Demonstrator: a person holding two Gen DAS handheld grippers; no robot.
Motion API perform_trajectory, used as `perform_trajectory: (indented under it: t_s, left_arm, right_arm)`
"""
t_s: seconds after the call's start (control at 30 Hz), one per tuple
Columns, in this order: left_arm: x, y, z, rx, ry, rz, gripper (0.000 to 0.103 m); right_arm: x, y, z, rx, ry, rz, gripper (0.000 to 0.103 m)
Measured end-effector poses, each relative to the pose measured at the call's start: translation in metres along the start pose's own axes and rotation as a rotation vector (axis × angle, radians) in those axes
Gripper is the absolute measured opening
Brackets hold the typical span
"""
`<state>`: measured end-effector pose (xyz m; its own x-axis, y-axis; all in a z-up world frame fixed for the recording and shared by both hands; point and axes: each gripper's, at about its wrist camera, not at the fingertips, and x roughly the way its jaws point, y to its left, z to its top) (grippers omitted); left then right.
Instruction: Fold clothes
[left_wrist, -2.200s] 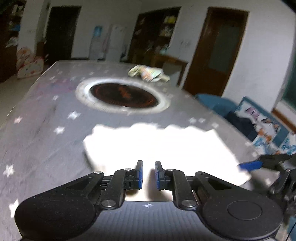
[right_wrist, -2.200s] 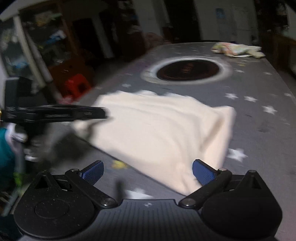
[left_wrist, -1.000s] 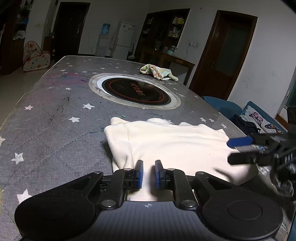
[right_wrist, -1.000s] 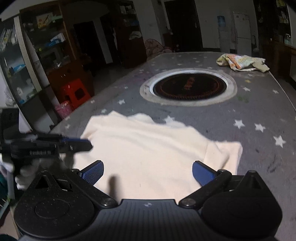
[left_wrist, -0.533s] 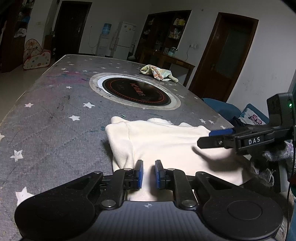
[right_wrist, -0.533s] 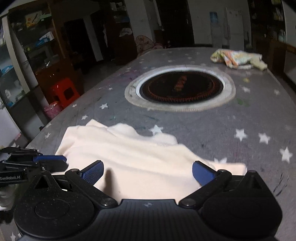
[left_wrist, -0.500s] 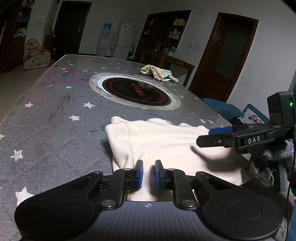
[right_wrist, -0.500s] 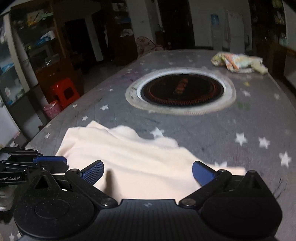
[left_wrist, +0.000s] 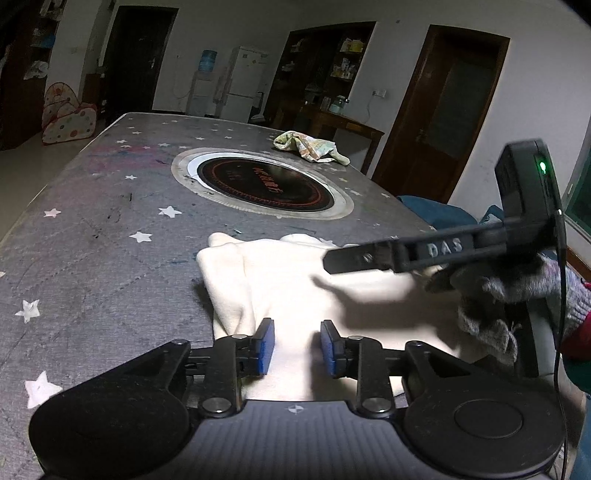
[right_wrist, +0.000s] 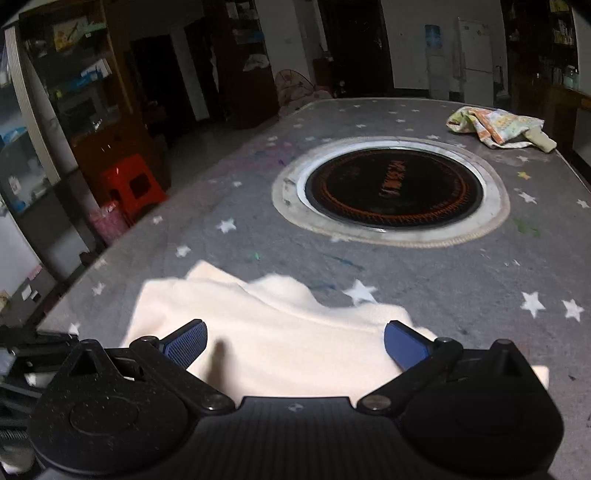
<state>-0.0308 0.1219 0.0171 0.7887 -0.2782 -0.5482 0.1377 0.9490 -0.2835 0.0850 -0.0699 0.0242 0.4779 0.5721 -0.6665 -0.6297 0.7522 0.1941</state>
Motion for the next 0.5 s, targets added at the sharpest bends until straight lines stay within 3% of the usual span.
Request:
perform_trajectory:
  t_s: [0.2,0.5]
  left_arm:
    - [0.0,-0.004,0.0,0.012,0.0,0.003,0.038]
    - [0.002,-0.011,0.001,0.031,0.009,0.004,0.052]
  right_arm:
    - [0.027,0.013,0.008,-0.064,0.047,-0.116,0.103]
    - [0.012,0.016,0.005,-0.1,0.033,-0.1,0.103]
